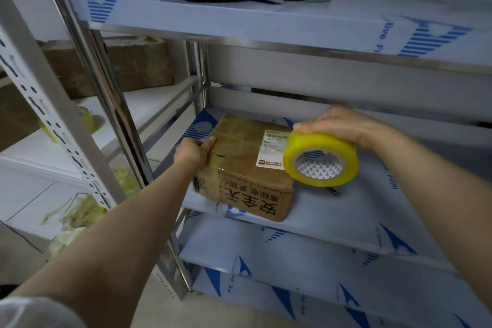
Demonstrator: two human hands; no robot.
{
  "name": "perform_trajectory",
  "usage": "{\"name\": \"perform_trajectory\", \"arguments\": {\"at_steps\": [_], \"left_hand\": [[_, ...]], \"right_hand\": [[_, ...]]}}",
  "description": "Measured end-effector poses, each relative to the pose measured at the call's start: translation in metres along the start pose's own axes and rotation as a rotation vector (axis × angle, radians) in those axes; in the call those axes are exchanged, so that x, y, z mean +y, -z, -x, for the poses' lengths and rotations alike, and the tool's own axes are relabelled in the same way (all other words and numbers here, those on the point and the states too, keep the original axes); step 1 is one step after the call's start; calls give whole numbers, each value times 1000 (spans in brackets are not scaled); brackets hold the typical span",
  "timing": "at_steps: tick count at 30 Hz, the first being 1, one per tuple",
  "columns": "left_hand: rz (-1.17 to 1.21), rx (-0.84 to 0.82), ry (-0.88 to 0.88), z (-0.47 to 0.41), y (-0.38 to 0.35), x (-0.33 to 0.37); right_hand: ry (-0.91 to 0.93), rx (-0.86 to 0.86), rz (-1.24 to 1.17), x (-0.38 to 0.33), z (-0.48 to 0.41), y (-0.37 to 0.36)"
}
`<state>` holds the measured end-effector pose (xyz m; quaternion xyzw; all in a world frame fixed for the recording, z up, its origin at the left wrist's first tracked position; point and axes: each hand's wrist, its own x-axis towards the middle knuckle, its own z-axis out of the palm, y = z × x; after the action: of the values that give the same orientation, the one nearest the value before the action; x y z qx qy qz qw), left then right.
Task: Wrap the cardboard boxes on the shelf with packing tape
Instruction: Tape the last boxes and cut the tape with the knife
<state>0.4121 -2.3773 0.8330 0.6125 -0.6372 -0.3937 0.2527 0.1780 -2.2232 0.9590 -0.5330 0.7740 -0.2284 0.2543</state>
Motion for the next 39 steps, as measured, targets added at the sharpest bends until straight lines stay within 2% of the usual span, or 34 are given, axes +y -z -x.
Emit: {"name": "perform_trajectory", "arguments": {"at_steps": [14,26,28,30,32,34,36,39], "left_hand": [[14,-12,0,1,1,1],[-139,12,-34,-3,-3,2],[-240,-12,-15,-5,0,5],[-493,-20,-2,-5,1,15],[-690,35,-49,-1,-6,28],[-757,61,-164,11,-19,38],[-856,-16,-278,13,-35,36],[-921,-145,-236,5,-36,36]], "right_hand": [[-123,-68,266,14,3,-10],[-147,-119,298,24,-5,-30],[-151,-114,304,24,-5,-33],[-156,-112,305,24,-5,-34],[-154,-110,300,22,-4,-34],[-149,-108,295,20,-4,-34],[-153,-104,303,20,-6,-37],[-162,-91,303,23,-9,-39]]}}
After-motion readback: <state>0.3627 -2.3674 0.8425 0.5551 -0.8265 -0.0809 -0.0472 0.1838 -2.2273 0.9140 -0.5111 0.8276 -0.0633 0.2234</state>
